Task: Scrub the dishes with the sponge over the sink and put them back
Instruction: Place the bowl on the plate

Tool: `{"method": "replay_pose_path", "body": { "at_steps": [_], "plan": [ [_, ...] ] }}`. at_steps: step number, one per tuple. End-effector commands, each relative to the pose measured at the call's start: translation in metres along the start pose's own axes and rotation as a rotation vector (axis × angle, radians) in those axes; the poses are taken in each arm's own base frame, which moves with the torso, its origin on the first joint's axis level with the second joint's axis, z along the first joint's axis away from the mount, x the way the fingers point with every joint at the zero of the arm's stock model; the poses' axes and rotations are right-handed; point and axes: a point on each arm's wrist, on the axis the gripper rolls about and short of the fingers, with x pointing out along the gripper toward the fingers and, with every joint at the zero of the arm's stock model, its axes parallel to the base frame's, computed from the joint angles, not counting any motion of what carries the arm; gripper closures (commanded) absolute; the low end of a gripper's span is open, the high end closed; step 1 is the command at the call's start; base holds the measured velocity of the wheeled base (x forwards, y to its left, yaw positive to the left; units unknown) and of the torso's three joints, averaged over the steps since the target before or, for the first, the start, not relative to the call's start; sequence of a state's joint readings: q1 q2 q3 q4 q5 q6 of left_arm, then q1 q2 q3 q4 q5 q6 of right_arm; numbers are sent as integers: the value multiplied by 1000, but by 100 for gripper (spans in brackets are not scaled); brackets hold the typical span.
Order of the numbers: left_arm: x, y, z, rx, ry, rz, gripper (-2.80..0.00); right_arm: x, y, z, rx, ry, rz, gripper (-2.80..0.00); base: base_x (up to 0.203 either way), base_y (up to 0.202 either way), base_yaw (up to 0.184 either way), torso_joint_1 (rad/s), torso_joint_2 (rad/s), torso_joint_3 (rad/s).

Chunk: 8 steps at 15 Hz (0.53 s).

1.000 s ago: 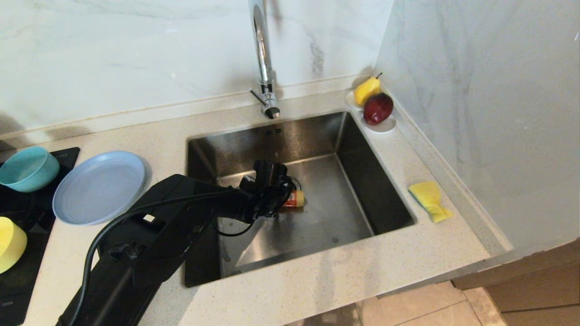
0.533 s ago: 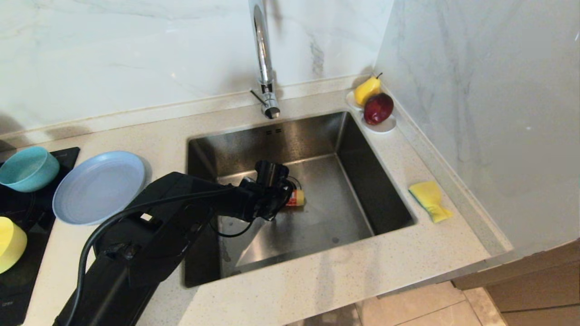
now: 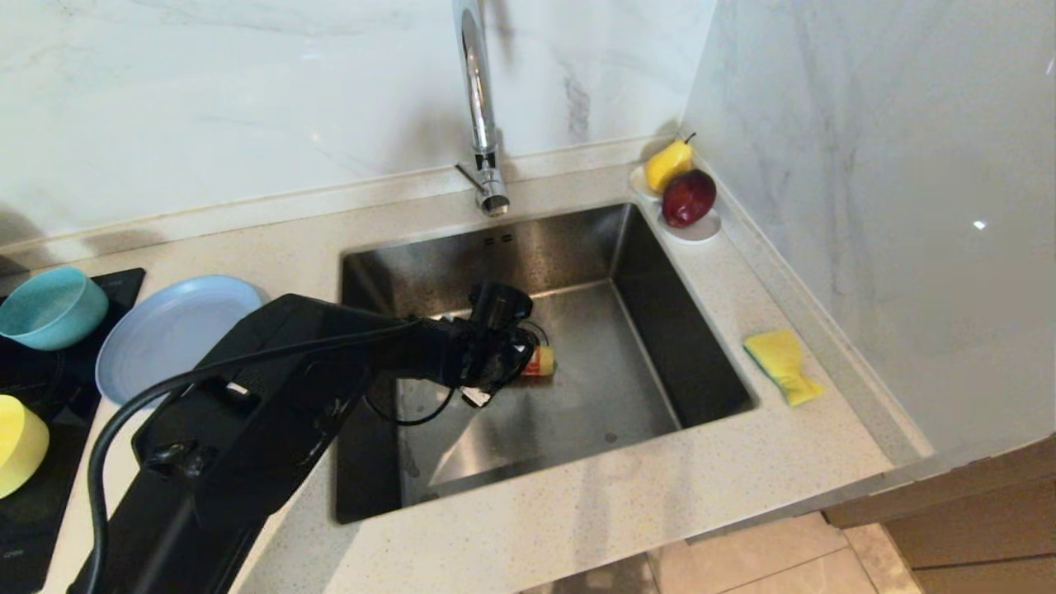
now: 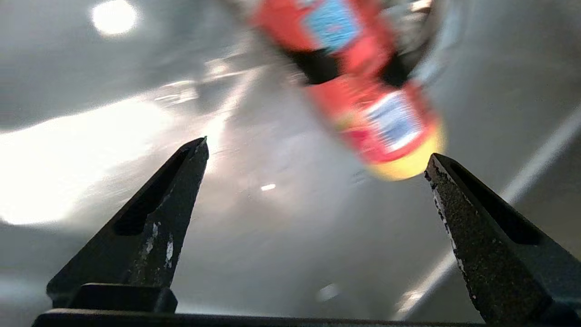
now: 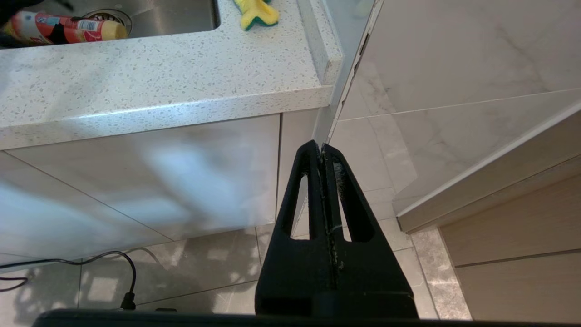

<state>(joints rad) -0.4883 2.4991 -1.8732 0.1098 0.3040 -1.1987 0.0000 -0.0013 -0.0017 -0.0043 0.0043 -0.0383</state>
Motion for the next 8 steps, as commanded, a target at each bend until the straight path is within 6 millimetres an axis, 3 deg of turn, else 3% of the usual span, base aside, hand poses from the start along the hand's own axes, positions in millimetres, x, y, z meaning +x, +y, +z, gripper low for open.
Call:
{"method": "replay_pose_path", "body": {
  "at_steps": [1, 8],
  "plan": [
    [-19, -4, 7, 26, -2, 43, -280, 0, 0, 0, 0, 1, 0, 0, 0, 0, 0, 0, 0, 0],
    [-67, 1, 31, 167, -110, 250, -280, 0, 0, 0, 0, 1, 0, 0, 0, 0, 0, 0, 0, 0]
  ]
}}
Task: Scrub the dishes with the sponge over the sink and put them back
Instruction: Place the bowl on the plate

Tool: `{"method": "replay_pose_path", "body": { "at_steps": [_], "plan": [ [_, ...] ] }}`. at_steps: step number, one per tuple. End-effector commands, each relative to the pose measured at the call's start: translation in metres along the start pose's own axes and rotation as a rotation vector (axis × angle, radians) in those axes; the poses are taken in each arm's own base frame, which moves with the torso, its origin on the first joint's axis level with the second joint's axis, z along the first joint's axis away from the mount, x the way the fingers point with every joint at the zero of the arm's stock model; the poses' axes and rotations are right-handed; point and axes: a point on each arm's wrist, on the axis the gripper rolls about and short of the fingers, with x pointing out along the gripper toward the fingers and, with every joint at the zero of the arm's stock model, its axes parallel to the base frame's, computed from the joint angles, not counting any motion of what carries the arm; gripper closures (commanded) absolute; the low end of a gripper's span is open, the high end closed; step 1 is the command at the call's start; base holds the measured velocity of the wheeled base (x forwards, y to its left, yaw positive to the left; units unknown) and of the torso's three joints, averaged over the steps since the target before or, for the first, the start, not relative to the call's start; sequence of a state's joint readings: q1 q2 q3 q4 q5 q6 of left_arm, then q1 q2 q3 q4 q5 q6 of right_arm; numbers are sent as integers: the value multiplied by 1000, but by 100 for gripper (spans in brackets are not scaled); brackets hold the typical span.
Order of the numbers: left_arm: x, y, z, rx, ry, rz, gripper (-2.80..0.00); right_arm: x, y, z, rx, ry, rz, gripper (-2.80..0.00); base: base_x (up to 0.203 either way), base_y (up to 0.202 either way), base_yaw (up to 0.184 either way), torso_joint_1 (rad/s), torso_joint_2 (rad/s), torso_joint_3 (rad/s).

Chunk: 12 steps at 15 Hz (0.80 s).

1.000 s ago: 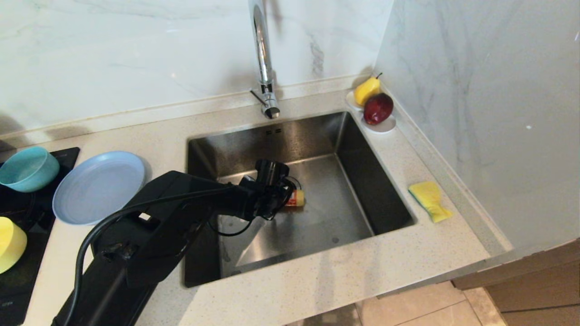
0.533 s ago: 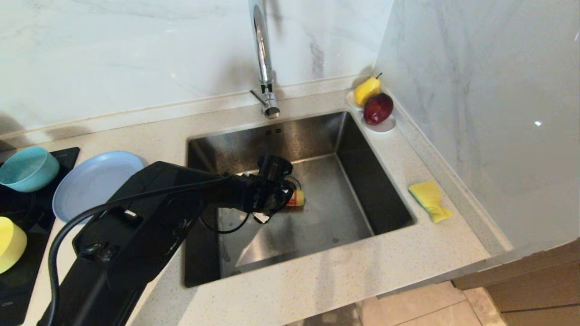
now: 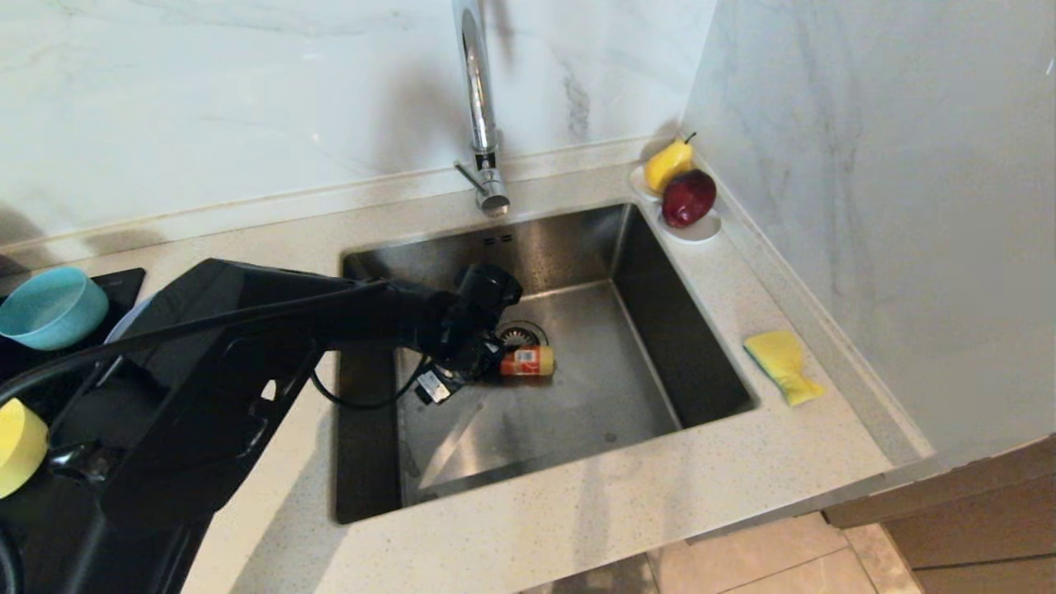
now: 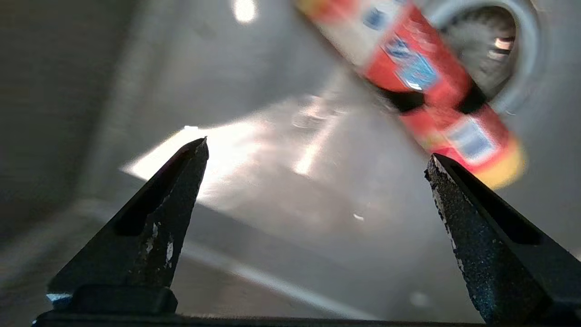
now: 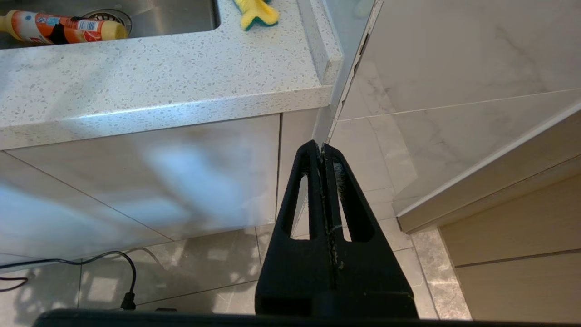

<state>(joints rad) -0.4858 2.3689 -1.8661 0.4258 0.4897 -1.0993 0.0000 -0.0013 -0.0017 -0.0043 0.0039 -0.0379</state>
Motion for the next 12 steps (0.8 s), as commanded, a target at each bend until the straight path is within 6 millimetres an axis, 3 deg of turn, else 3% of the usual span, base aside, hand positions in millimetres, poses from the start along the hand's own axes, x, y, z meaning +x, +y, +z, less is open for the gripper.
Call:
{"method": "replay_pose_path", "body": {
  "at_steps": [1, 8, 12],
  "plan": [
    [-21, 9, 18, 6, -9, 34, -280, 0, 0, 0, 0, 1, 1, 0, 0, 0, 0, 0, 0, 0],
    [-85, 28, 58, 59, -51, -21, -280, 0, 0, 0, 0, 1, 1, 0, 0, 0, 0, 0, 0, 0],
    [-95, 34, 78, 57, -87, -30, -280, 0, 0, 0, 0, 1, 1, 0, 0, 0, 0, 0, 0, 0]
  ]
}}
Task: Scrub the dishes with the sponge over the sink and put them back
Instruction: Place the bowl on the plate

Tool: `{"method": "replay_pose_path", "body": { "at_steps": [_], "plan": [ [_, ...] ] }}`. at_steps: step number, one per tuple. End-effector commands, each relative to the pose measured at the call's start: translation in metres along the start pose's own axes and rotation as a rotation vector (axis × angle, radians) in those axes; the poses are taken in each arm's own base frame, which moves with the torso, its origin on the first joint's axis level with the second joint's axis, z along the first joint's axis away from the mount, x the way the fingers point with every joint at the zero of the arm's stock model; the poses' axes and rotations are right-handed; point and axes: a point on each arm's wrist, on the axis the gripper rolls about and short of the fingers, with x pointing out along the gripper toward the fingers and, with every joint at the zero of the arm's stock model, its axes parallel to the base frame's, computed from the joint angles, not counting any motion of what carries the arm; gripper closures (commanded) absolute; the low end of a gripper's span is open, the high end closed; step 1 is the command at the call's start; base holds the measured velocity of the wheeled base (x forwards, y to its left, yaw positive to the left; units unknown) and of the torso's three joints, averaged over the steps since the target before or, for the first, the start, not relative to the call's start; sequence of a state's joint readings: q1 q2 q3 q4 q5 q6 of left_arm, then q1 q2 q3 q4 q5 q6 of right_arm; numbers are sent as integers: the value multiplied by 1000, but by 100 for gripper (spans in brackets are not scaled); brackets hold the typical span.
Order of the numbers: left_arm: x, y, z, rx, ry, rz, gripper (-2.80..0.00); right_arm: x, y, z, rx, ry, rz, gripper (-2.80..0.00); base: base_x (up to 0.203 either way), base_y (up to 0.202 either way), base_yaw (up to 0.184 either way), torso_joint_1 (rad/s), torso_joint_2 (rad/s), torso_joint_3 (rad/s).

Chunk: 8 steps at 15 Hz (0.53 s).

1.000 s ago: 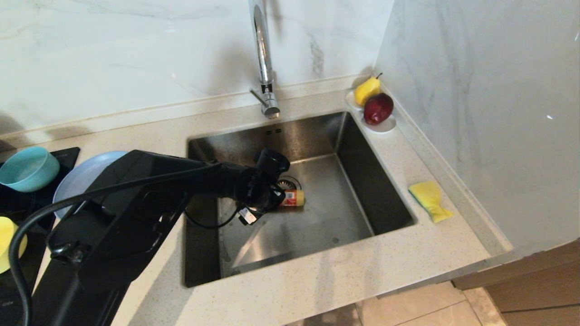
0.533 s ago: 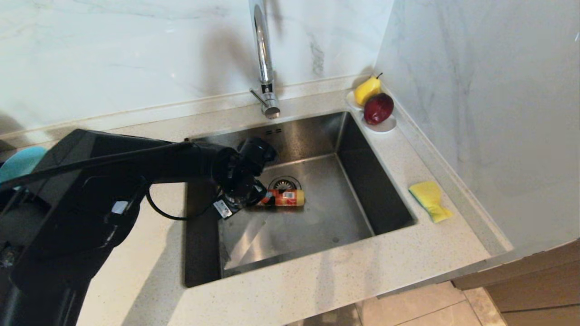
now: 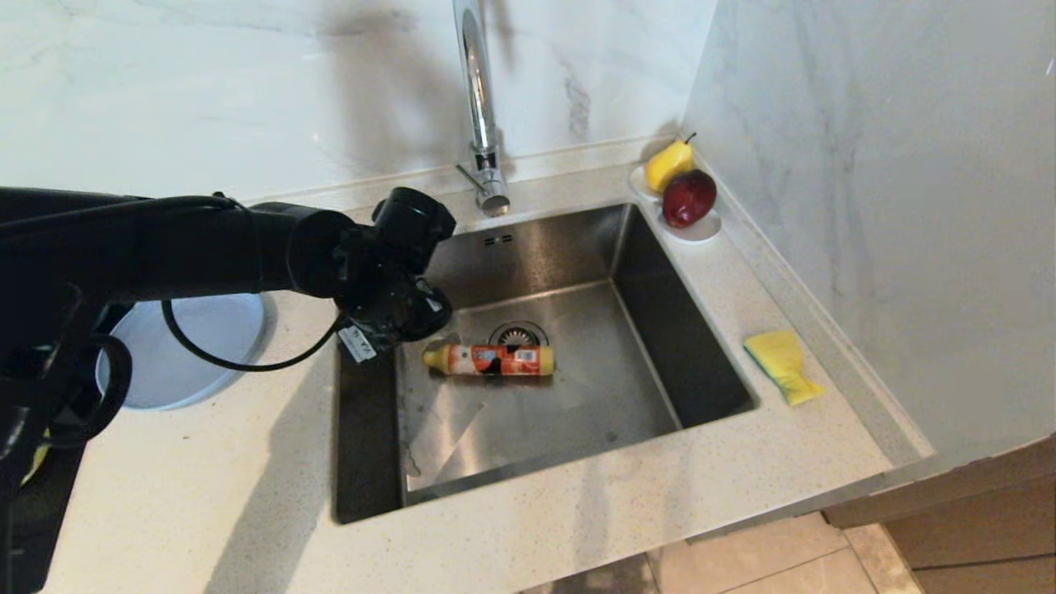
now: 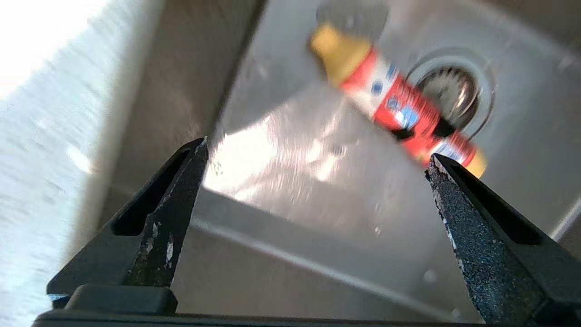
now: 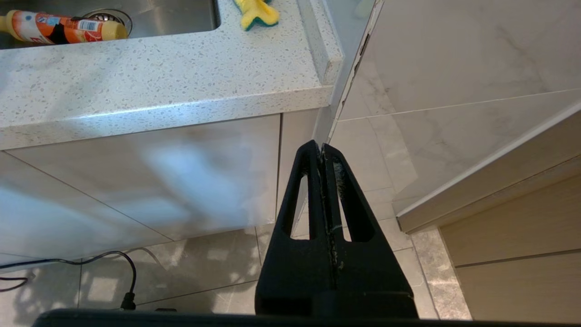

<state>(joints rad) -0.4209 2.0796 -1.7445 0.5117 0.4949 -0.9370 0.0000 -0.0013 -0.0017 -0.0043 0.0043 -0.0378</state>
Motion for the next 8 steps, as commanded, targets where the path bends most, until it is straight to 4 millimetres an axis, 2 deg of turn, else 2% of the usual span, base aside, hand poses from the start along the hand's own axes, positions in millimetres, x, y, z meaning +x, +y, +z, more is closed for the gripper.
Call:
{"method": "replay_pose_path", "body": {
  "at_steps": [1, 2, 3, 8],
  "plan": [
    [-11, 5, 13, -24, -27, -13, -280, 0, 0, 0, -1, 1, 0, 0, 0, 0, 0, 0, 0, 0],
    [-14, 5, 15, -26, -31, -17, -280, 0, 0, 0, -1, 1, 0, 0, 0, 0, 0, 0, 0, 0],
    [-18, 5, 18, -29, -38, -26, 0, 0, 0, 0, -1, 1, 0, 0, 0, 0, 0, 0, 0, 0],
    [-83, 20, 60, -36, -70, -224, 0, 0, 0, 0, -1, 1, 0, 0, 0, 0, 0, 0, 0, 0]
  ]
}}
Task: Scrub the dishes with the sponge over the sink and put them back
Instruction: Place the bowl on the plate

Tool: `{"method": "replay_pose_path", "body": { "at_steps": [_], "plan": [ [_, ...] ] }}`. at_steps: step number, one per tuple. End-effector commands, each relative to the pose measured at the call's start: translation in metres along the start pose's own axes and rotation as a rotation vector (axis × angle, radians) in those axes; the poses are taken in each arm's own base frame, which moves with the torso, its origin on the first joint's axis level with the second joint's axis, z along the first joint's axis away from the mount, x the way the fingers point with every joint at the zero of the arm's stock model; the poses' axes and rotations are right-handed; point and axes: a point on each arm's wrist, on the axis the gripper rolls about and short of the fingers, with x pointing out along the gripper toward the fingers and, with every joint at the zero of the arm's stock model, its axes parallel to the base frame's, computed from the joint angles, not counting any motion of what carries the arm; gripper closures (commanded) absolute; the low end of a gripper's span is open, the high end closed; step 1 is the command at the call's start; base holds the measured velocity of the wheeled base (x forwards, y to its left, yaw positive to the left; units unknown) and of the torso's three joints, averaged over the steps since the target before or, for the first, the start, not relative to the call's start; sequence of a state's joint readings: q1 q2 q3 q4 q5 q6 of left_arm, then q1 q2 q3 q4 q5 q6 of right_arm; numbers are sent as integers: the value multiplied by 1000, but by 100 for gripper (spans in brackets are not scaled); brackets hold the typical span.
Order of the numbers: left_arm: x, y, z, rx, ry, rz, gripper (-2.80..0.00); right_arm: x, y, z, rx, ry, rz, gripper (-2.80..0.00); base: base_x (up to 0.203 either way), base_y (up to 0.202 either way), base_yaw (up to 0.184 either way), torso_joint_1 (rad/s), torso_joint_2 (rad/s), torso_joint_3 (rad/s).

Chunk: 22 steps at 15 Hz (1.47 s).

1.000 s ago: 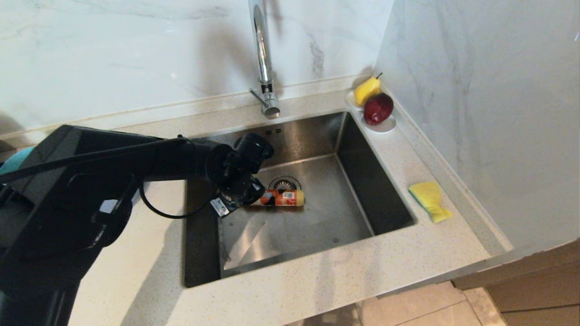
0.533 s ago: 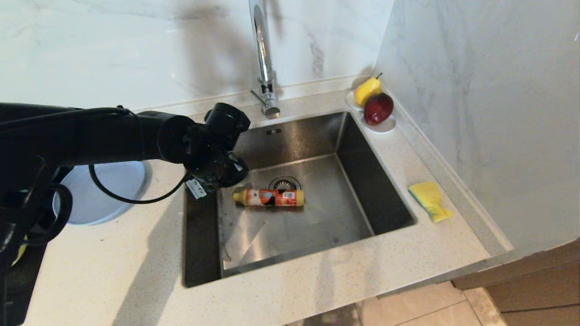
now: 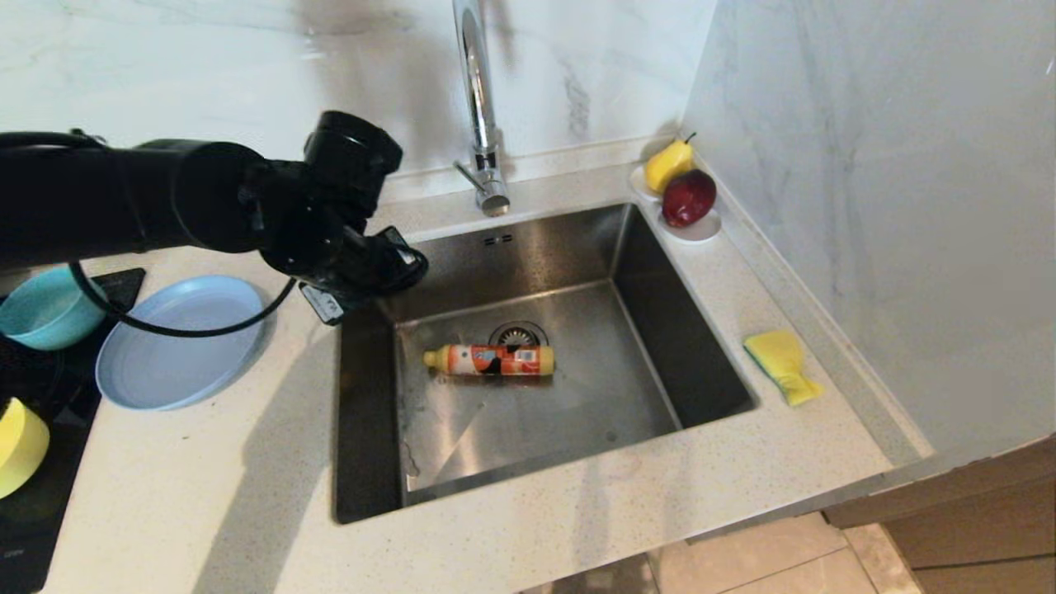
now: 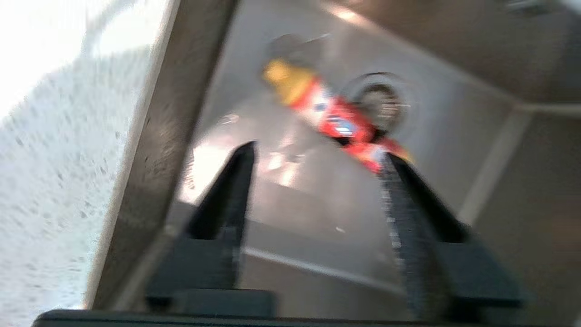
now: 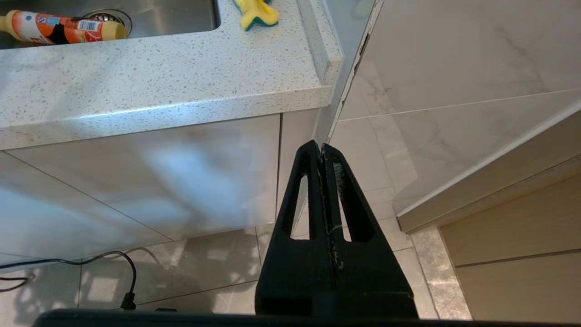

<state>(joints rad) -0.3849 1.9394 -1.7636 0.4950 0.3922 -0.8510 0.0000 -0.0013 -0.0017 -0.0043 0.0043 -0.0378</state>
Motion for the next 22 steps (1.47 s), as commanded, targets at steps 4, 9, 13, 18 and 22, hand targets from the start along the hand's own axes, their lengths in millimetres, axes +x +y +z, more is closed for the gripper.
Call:
{"method": "replay_pose_path", "body": {
  "at_steps": [4, 9, 13, 18, 22],
  "plan": [
    [-90, 27, 35, 37, -109, -149, 0, 0, 0, 0, -1, 1, 0, 0, 0, 0, 0, 0, 0, 0],
    [-172, 78, 48, 146, -261, -227, 0, 0, 0, 0, -1, 1, 0, 0, 0, 0, 0, 0, 0, 0],
    [-241, 140, 31, 200, -378, -285, 0, 0, 0, 0, -1, 1, 0, 0, 0, 0, 0, 0, 0, 0],
    [-274, 235, -60, 299, -488, -269, 0, 0, 0, 0, -1, 1, 0, 0, 0, 0, 0, 0, 0, 0],
    [-257, 281, -127, 337, -489, -258, 0, 0, 0, 0, -1, 0, 0, 0, 0, 0, 0, 0, 0, 0]
  ]
}}
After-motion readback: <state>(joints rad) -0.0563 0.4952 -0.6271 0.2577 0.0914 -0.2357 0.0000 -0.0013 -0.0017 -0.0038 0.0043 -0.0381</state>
